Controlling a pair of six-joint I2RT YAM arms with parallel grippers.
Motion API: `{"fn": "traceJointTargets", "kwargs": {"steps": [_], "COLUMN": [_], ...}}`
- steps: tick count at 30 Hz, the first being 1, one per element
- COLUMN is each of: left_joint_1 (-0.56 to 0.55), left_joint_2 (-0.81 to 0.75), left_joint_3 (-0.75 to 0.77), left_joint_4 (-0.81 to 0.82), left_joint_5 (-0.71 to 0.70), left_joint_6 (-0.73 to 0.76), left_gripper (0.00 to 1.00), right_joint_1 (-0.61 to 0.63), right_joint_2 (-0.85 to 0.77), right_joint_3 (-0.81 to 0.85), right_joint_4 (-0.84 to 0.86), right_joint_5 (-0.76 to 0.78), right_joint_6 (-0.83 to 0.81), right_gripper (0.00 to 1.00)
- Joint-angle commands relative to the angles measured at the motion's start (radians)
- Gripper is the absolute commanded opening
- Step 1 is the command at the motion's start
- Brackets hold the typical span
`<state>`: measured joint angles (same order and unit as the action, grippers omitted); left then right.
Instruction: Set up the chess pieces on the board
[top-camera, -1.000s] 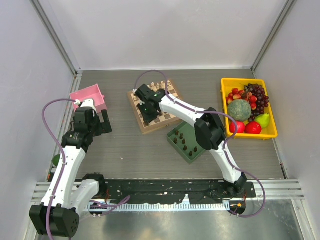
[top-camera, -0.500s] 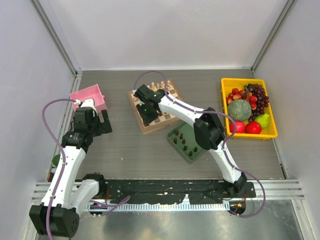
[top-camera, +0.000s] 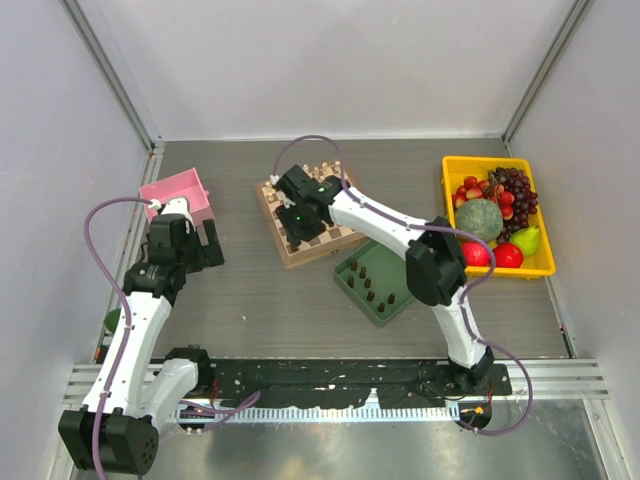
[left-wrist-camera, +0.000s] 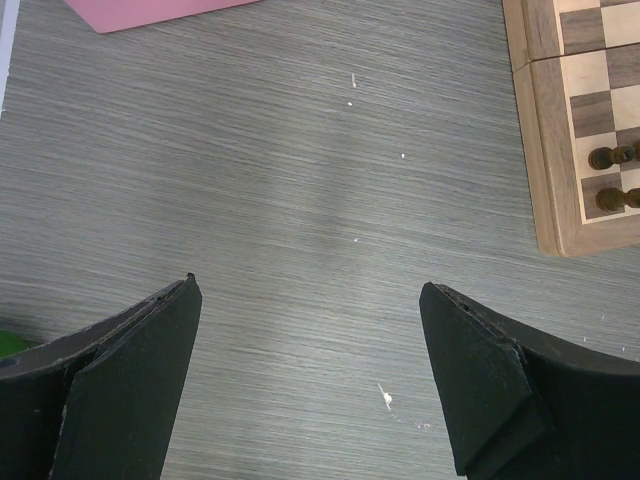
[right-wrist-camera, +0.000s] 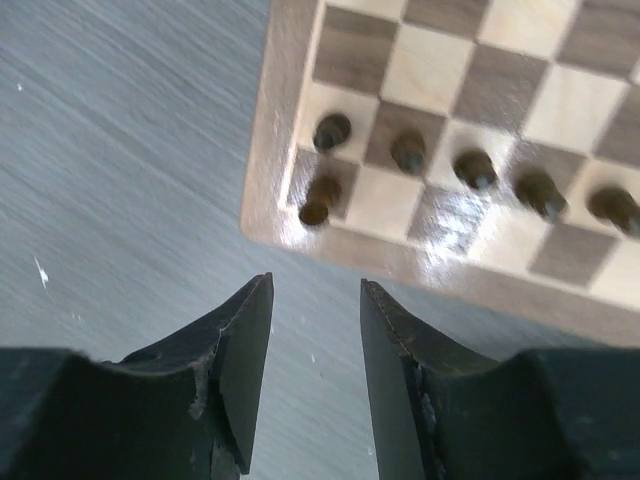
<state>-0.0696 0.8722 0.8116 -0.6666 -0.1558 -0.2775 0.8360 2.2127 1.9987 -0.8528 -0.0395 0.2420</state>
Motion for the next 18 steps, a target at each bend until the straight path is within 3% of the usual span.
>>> {"fn": "traceJointTargets", "kwargs": {"steps": [1,9,18], "left_joint_1": [0.005,0.008,0.007], "left_joint_2": [-0.002,0.002,0.007], "left_joint_3": [0.035,0.04,0.038], "left_joint_4": [0.002,0.002,-0.001], "left_joint_5": [0.007,0.006,0.004], "left_joint_6": [0.011,0.011,0.009], "left_gripper": [0.99,0.99,0.99], "right_joint_1": [-0.017,-0.084,-0.173], "right_joint_2": [-0.261,-0.537,-0.595], "right_joint_3": [-0.136,-0.5,-0.702], "right_joint_4": [0.052,0.135,0.184], "right_joint_5": [0.096,0.158,0.118], "right_joint_6": [-0.007,0.037,0.057], "right_gripper": [0.47,0.48,0.47]}}
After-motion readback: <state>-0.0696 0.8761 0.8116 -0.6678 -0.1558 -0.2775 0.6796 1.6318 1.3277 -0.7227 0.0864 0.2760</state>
